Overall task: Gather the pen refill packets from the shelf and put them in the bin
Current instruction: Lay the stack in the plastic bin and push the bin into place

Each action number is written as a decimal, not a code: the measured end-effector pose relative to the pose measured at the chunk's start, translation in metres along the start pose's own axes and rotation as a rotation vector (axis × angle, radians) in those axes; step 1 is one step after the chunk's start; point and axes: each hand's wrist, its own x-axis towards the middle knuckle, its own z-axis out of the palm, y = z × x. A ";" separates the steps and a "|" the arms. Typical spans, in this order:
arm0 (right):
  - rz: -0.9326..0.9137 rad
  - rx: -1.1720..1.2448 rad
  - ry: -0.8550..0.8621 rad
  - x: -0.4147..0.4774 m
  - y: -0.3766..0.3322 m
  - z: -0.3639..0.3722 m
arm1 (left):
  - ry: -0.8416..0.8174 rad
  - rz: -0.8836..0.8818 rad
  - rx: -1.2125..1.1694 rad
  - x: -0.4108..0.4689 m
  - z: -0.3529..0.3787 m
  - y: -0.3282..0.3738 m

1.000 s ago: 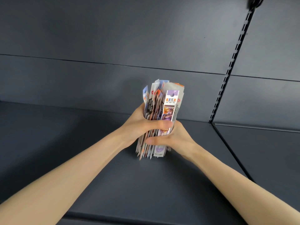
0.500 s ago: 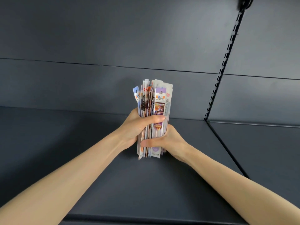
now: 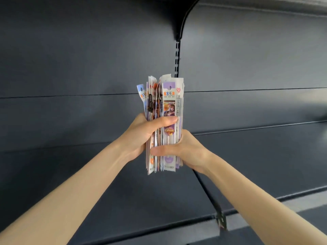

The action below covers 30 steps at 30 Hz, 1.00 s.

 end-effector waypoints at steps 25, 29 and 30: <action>0.024 -0.147 0.525 -0.333 0.033 -0.451 | -0.451 -0.111 -0.233 0.136 0.552 -0.076; 0.064 -0.180 0.579 -0.335 0.043 -0.530 | -0.476 -0.143 -0.251 0.194 0.611 -0.096; 0.077 -0.191 0.584 -0.335 0.044 -0.549 | -0.482 -0.142 -0.261 0.207 0.626 -0.100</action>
